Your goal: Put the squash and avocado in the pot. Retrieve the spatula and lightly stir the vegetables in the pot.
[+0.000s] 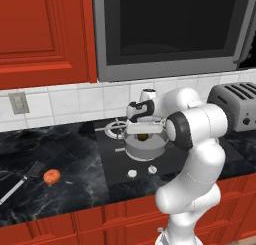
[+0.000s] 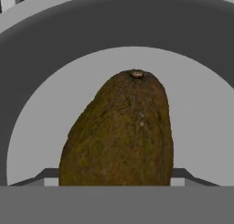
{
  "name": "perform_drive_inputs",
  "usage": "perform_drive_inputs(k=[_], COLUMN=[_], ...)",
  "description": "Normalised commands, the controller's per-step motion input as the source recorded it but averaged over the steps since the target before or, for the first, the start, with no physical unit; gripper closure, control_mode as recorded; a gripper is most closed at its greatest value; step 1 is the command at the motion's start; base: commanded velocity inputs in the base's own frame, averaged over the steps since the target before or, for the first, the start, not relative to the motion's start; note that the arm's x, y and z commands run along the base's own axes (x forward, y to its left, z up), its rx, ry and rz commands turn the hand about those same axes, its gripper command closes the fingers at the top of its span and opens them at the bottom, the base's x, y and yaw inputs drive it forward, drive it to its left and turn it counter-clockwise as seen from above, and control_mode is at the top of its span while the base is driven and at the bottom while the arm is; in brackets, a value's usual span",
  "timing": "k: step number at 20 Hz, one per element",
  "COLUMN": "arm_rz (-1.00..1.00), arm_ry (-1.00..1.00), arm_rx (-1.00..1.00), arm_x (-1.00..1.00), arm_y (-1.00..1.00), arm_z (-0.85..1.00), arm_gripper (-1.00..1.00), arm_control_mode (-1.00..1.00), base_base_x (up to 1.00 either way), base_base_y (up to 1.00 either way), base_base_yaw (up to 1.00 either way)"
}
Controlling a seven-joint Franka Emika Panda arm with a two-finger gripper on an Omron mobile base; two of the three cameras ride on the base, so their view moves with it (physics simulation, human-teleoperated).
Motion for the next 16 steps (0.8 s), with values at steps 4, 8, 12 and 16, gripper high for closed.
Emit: perform_drive_inputs(k=[4, 8, 12, 16], arm_rz=[0.0, 0.0, 0.0, 0.0], arm_ry=[0.02, 0.0, 0.0, -0.02], arm_rx=[0.0, 0.0, 0.0, 0.0], arm_x=[0.0, -0.03, -0.02, -0.03], arm_y=[0.0, 0.0, 0.0, 0.0], arm_z=[-0.23, -0.07, 0.0, 0.0], arm_gripper=[1.0, 1.0, 1.0, 1.0], arm_control_mode=[-1.0, -1.0, -1.0, -1.0], base_base_x=[0.0, 0.0, 0.0, 0.0], base_base_y=[0.0, 0.0, 0.0, 0.0], base_base_yaw=[0.0, 0.0, 0.0, 0.0])
